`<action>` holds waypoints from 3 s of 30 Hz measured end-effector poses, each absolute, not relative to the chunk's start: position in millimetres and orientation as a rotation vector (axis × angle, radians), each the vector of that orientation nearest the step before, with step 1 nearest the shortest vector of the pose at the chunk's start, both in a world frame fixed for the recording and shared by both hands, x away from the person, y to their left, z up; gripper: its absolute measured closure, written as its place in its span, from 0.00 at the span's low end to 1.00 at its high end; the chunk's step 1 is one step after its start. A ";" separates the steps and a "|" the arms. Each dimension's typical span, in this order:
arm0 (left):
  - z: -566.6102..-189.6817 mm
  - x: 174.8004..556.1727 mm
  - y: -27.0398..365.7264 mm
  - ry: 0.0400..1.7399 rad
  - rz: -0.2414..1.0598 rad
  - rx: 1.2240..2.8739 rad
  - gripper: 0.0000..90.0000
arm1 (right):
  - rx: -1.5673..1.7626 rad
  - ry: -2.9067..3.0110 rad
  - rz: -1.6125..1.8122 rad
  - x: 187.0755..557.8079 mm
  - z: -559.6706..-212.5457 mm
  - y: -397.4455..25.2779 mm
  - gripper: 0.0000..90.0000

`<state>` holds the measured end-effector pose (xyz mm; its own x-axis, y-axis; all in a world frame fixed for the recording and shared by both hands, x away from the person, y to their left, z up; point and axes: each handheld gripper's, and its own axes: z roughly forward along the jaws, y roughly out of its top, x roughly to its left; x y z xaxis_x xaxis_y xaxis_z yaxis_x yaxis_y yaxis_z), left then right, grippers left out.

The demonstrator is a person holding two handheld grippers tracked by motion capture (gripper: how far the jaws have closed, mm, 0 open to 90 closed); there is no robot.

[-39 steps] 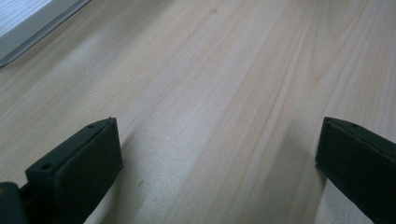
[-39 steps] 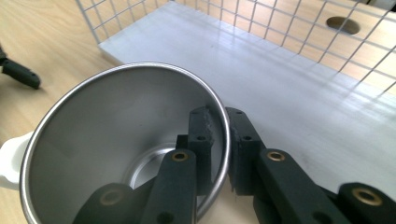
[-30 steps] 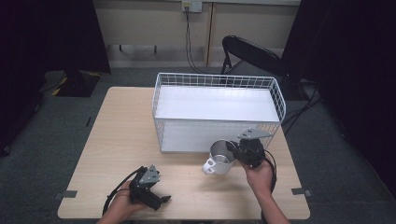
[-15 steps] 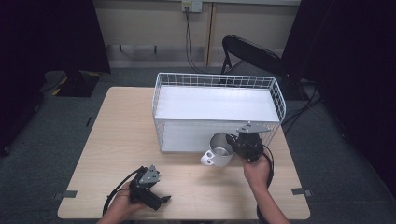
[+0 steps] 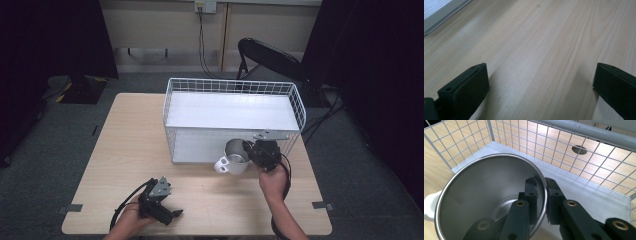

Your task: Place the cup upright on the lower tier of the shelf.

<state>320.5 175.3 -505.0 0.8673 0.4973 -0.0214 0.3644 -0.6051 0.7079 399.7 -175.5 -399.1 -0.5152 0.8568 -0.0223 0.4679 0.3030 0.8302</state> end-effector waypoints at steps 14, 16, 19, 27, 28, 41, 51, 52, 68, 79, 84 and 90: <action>-504.8 320.7 175.5 0.615 0.230 2.288 0.00 | 1.191 2.055 1.072 403.5 -400.8 -172.1 0.91; -505.0 320.5 175.3 0.619 0.228 2.284 0.00 | 1.198 2.045 1.072 404.4 -400.9 -173.2 0.91; -504.8 320.7 175.6 0.615 0.230 2.289 0.00 | 1.211 2.039 1.074 406.0 -401.8 -174.9 0.91; -504.9 320.7 175.5 0.615 0.230 2.288 0.00 | 1.226 1.998 1.073 407.5 -405.6 -176.7 0.91; -504.9 320.7 175.5 0.615 0.230 2.288 0.00 | 1.226 1.998 1.073 407.5 -405.6 -176.7 0.91; -505.0 320.5 175.3 0.619 0.228 2.284 0.00 | 1.225 1.967 1.060 410.0 -412.6 -170.9 0.91; -505.0 320.5 175.3 0.619 0.229 2.284 0.00 | 1.229 1.929 1.062 410.3 -416.3 -170.5 0.91; -505.0 320.5 175.3 0.619 0.229 2.284 0.00 | 1.229 1.929 1.062 410.3 -416.3 -170.5 0.91; -505.0 320.5 175.3 0.619 0.228 2.284 0.00 | 1.248 1.903 1.039 417.3 -420.1 -171.9 0.90; -505.0 320.6 175.3 0.619 0.229 2.284 0.00 | 1.261 1.888 1.028 421.1 -424.0 -172.8 0.90; -505.0 320.5 175.3 0.619 0.228 2.284 0.00 | 1.270 1.886 1.029 423.2 -423.4 -172.1 0.90; -505.0 320.5 175.3 0.619 0.228 2.284 0.00 | 1.303 1.873 1.040 426.1 -421.8 -171.5 0.89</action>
